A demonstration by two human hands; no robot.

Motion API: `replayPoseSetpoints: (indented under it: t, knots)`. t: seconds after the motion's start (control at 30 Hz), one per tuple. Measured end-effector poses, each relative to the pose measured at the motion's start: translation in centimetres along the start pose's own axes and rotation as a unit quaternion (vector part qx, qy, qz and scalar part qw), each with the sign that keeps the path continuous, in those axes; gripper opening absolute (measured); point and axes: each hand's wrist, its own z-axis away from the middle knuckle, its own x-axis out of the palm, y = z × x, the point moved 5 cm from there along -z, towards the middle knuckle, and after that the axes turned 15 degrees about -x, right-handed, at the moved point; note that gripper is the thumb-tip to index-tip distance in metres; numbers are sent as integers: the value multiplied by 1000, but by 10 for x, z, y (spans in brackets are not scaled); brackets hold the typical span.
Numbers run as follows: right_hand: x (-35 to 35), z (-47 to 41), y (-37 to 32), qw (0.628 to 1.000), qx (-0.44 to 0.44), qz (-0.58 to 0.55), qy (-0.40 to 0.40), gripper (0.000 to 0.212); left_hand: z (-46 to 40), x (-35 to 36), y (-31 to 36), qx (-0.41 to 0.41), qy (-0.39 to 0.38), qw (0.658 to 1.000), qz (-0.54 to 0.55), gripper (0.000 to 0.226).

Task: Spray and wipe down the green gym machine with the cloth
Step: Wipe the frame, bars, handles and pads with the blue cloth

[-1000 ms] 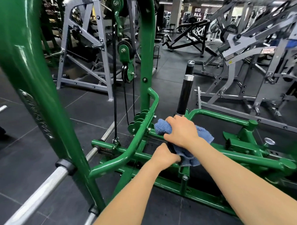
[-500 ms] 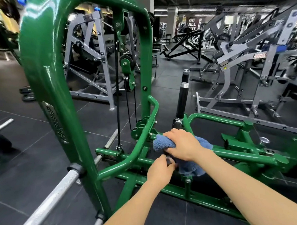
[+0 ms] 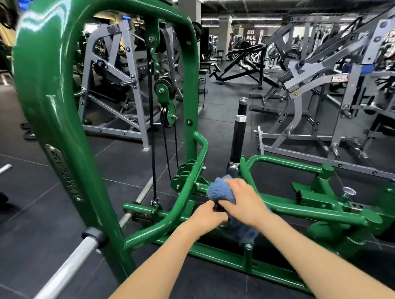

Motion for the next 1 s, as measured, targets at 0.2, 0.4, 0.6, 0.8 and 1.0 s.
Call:
replayPoseSetpoints:
  t: [0.2, 0.4, 0.6, 0.8, 1.0]
  knots:
    - [19, -5, 48, 965, 153, -158, 143, 50, -20, -6, 23, -30, 19, 999, -39, 10]
    - [16, -33, 97, 931, 244, -197, 185, 50, -50, 11, 47, -61, 115, 980, -153, 69]
    - [26, -51, 133, 865, 283, -371, 187, 36, -67, 23, 35, -83, 168, 957, -221, 53]
    - [52, -36, 123, 828, 269, -472, 137, 48, -70, 23, 38, -70, 190, 945, -257, 52]
    - [30, -40, 136, 865, 245, -424, 107, 39, -67, 22, 39, -70, 198, 945, -251, 50]
